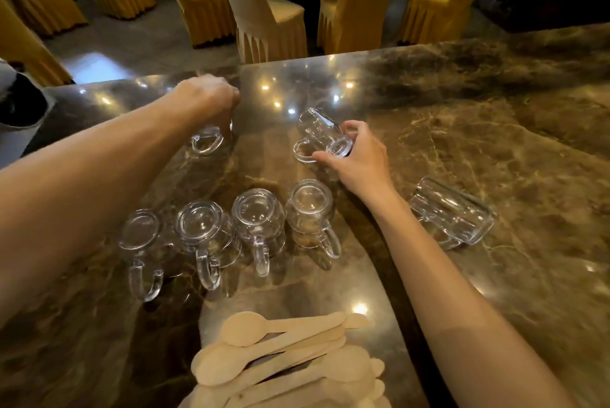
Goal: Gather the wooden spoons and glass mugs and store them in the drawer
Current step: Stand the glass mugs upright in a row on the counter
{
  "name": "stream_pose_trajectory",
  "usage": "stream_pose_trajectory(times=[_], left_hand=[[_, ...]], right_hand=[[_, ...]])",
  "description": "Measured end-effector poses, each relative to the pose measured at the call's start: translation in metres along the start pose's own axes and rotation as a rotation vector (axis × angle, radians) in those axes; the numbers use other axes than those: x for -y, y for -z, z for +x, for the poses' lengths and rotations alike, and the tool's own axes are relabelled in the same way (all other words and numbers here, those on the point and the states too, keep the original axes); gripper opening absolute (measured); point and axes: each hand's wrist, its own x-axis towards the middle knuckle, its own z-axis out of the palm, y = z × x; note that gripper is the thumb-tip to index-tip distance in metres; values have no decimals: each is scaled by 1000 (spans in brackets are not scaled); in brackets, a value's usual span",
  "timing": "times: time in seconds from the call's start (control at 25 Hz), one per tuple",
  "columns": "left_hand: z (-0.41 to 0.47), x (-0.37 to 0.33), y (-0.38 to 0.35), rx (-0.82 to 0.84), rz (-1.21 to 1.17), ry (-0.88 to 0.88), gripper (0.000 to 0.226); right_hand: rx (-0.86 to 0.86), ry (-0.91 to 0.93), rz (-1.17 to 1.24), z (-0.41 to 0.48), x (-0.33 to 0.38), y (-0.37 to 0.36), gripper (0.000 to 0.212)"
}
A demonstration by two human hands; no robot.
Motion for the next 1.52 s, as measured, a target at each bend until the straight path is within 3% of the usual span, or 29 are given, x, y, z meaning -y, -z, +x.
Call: stream_pose_trajectory(times=[0.24,0.44,0.64,0.76,0.96,1.12,1.36,1.52], left_hand=[[1,-4,-2,-4,7,-13,34],[-4,6,0,-9,-56,-1,42],[-17,19,4,-125,-131,21,58],[-35,19,5,-171,-303,26,60],[-81,-12,32,-308,-755,-137,65],[-122,-40,56,-393,-904,-259,59],[-160,-92,61,-413,-875,-375,65],[-169,-111,57,-379,-849,-356,75]], right_hand=[[-12,-3,-13,-4,-6,1,68],[-3,46,-74,-3,-2,6,64],[33,61,-89,-4,4,25,68],[84,96,-116,-6,13,48,66],[188,191,-195,-14,25,113,64],[338,273,-299,-26,33,144,63],[402,326,-397,-43,27,143,66],[414,350,-449,-48,25,143,67]])
